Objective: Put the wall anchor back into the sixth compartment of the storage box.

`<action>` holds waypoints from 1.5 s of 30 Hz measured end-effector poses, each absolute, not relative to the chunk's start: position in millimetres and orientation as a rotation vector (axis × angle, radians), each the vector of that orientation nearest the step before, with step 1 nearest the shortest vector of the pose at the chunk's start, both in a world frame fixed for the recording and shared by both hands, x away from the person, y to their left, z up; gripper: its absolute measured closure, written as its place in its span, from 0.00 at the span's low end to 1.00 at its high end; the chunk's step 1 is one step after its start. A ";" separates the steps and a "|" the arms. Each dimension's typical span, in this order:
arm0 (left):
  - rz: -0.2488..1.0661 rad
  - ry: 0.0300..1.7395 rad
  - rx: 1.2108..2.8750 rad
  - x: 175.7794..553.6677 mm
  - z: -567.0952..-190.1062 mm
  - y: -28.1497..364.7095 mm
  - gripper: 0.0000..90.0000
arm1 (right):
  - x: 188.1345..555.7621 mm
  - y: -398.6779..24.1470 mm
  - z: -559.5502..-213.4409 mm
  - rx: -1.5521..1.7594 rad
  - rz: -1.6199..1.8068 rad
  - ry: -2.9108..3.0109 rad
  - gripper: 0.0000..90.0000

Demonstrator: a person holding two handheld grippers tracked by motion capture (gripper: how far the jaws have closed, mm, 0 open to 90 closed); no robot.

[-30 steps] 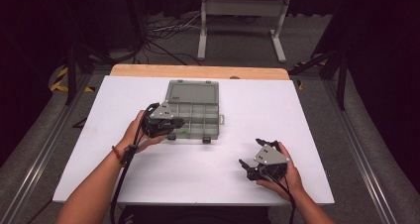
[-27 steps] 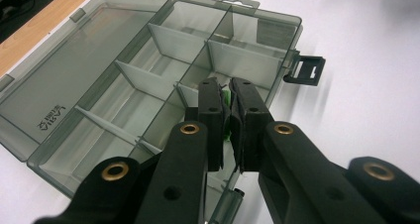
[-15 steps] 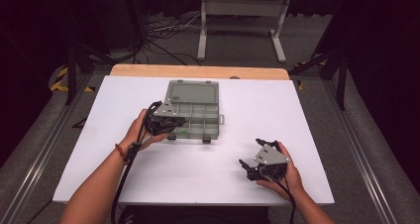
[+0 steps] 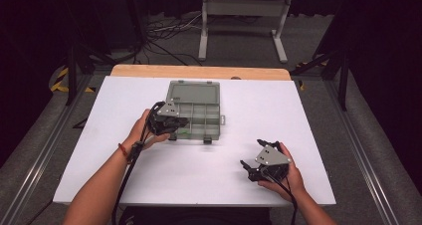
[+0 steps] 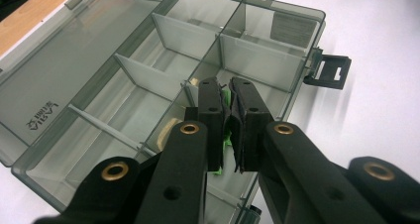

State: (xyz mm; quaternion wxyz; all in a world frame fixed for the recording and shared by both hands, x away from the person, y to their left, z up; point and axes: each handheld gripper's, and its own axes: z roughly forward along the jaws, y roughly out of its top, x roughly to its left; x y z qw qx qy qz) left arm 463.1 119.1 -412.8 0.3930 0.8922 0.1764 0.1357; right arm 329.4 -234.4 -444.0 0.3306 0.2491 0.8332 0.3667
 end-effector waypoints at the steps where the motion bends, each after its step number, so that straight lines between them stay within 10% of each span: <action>1: 0.346 0.448 2.267 463.5 -413.3 119.0 0.94 | 329.4 -234.4 -444.0 0.652 0.958 2.179 0.16; 45: 0.339 0.466 2.217 455.8 -413.4 130.0 0.86 | 329.9 -236.0 -443.5 0.664 0.973 2.179 0.16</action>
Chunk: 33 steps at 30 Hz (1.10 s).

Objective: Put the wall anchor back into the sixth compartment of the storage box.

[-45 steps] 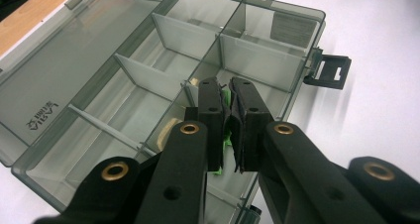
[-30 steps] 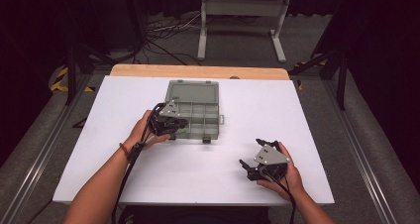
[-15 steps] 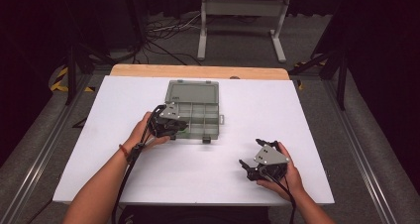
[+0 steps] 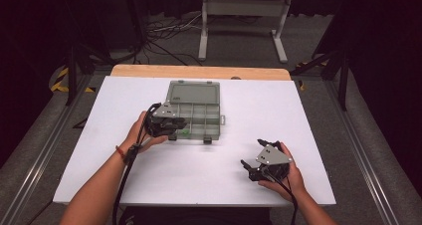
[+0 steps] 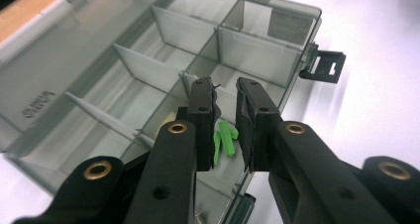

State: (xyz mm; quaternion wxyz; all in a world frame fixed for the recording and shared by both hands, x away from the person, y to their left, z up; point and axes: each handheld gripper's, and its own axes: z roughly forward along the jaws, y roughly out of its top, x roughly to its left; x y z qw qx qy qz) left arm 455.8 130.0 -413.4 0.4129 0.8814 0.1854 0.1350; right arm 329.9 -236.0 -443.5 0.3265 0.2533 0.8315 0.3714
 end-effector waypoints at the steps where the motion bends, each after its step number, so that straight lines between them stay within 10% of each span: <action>1: 0.338 0.465 2.207 454.2 -411.9 132.2 0.86 | 330.4 -236.4 -443.4 0.671 0.978 2.179 0.16; 33: 0.507 0.484 2.119 418.0 -407.0 203.4 0.79 | 347.5 -246.1 -440.1 0.798 1.051 2.121 0.16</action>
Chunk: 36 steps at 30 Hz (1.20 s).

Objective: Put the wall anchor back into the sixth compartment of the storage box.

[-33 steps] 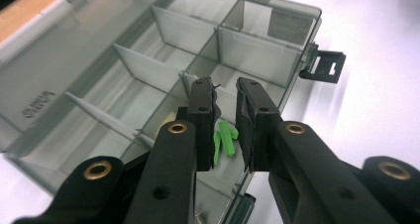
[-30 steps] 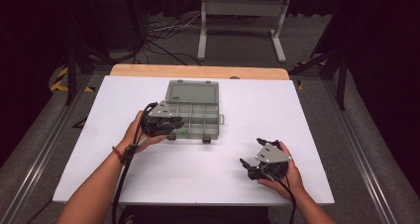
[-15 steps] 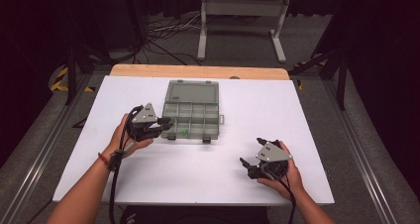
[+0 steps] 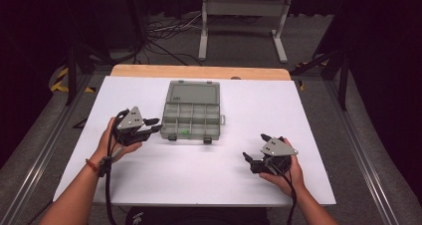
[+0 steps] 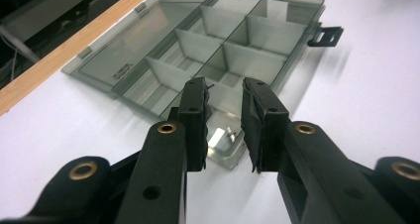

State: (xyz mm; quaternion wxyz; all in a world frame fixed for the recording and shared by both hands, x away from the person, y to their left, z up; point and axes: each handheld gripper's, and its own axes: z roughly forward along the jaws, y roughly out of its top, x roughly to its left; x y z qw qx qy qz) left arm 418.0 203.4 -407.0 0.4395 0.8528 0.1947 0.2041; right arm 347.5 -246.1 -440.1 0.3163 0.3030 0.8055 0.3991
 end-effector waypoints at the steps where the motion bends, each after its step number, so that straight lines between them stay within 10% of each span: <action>1: 0.504 0.488 2.114 417.8 -408.2 206.1 0.79 | 348.9 -246.6 -439.6 0.805 1.054 2.115 0.16; 11: 0.525 0.547 2.065 421.5 -416.0 228.4 0.69 | 362.4 -246.4 -438.7 0.864 1.058 2.089 0.16; 36: 0.538 0.668 2.026 439.0 -430.4 235.7 0.08 | 413.8 -233.9 -423.8 0.869 1.157 2.092 0.15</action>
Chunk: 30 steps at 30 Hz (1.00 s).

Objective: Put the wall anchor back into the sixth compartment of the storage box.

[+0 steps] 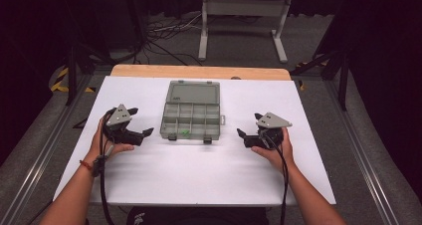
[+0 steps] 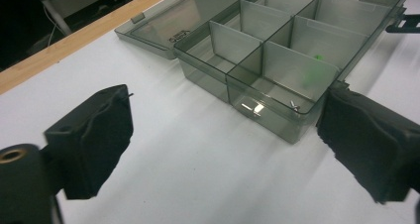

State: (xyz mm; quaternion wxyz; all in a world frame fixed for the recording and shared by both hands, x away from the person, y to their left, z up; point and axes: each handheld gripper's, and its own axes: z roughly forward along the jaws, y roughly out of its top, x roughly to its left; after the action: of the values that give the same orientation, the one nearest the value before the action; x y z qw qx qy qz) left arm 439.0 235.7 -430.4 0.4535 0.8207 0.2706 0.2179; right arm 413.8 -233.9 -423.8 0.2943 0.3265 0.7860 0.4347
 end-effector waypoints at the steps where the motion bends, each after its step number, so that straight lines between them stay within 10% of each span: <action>1: 0.533 0.669 2.021 439.5 -431.0 236.4 0.08 | 416.5 -231.5 -423.4 0.864 1.161 2.092 0.14; 15: 0.581 0.691 2.036 453.2 -432.9 229.8 0.23 | 461.5 -201.0 -412.9 0.904 1.101 2.102 0.36; 30: 0.546 0.796 2.063 495.9 -429.7 223.7 0.87 | 506.2 -187.5 -404.1 0.914 1.038 2.203 0.98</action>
State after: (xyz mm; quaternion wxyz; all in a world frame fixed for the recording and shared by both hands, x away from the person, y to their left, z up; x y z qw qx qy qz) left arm 495.9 223.7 -429.7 0.4188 0.8224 0.3174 0.2178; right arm 506.2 -187.5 -404.1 0.2669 0.3388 0.8161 0.3846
